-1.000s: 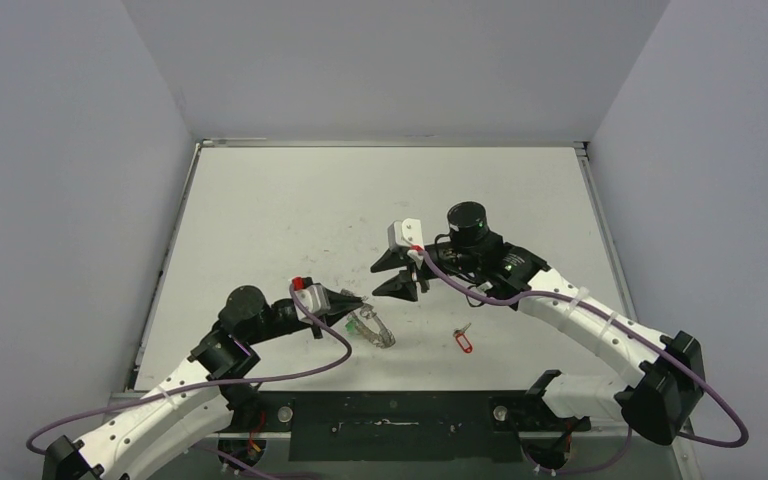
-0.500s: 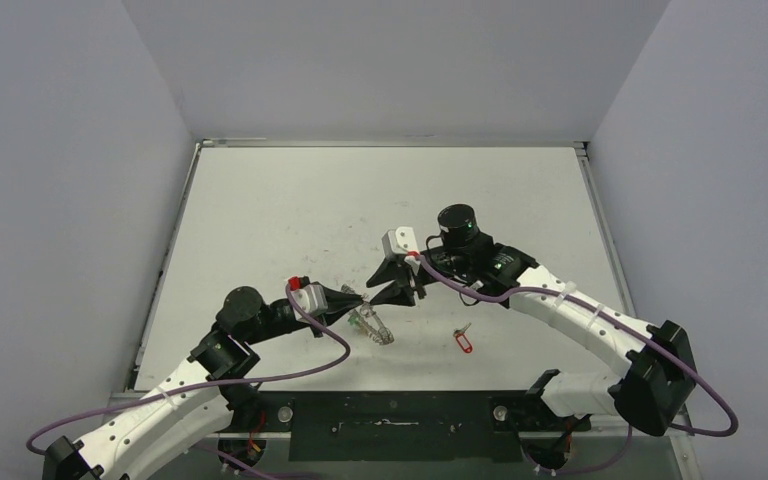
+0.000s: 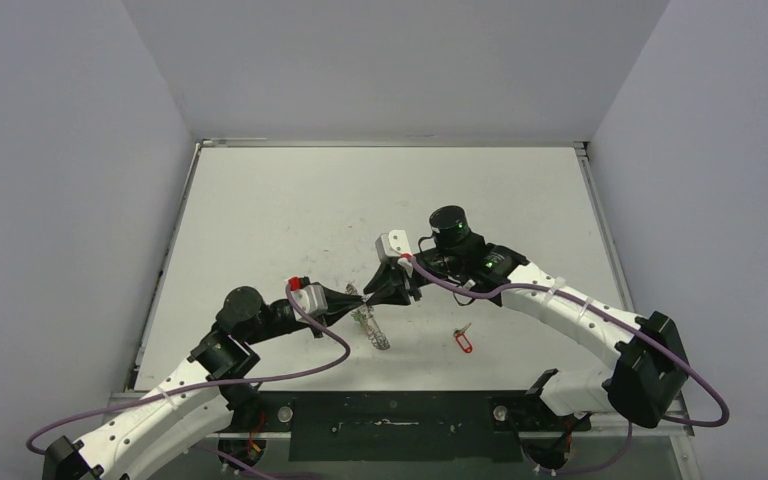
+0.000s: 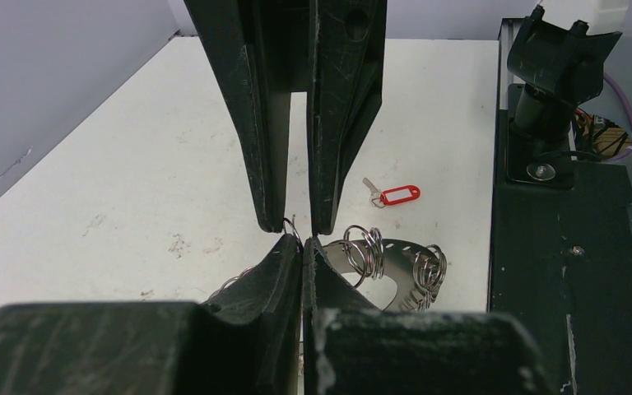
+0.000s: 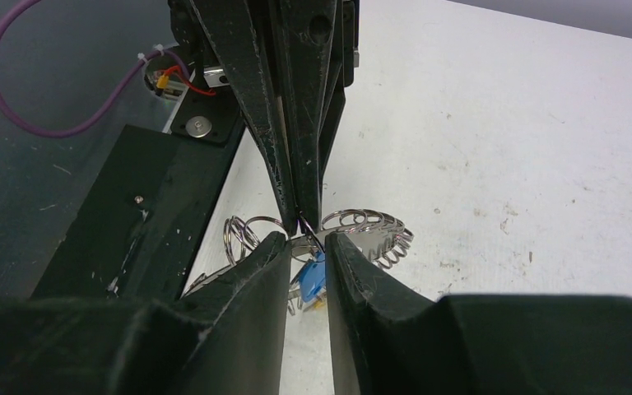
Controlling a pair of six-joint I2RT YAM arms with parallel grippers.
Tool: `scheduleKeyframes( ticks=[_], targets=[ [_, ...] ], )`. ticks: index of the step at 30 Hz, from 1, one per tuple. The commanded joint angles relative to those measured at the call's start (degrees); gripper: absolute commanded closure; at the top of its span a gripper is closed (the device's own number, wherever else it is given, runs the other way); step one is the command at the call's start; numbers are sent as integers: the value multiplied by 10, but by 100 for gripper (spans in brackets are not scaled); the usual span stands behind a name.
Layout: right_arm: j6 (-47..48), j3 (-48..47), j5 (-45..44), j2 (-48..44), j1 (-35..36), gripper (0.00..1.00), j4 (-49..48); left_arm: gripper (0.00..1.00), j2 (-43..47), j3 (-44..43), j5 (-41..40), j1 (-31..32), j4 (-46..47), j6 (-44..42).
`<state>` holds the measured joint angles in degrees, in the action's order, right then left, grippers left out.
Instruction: Put the keys on the keyring
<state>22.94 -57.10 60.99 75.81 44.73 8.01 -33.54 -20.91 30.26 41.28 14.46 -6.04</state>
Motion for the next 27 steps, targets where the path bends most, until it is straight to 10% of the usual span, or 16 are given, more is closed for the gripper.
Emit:
scheduleKeyframes(
  ticks=[1, 8, 17, 27],
  targets=[
    [16, -5, 27, 5, 4, 78, -38, 100, 6, -23, 6, 3, 56, 8],
    [17, -8, 32, 10, 4, 100, -36, 100, 5, -21, 8, 2, 58, 12],
    [12, -42, 2, 10, 4, 100, 27, 100, 12, -27, -20, 3, 32, 7],
    [43, -131, -102, 19, 10, 100, 227, 72, 15, -80, -103, 3, -112, -24]
  ],
)
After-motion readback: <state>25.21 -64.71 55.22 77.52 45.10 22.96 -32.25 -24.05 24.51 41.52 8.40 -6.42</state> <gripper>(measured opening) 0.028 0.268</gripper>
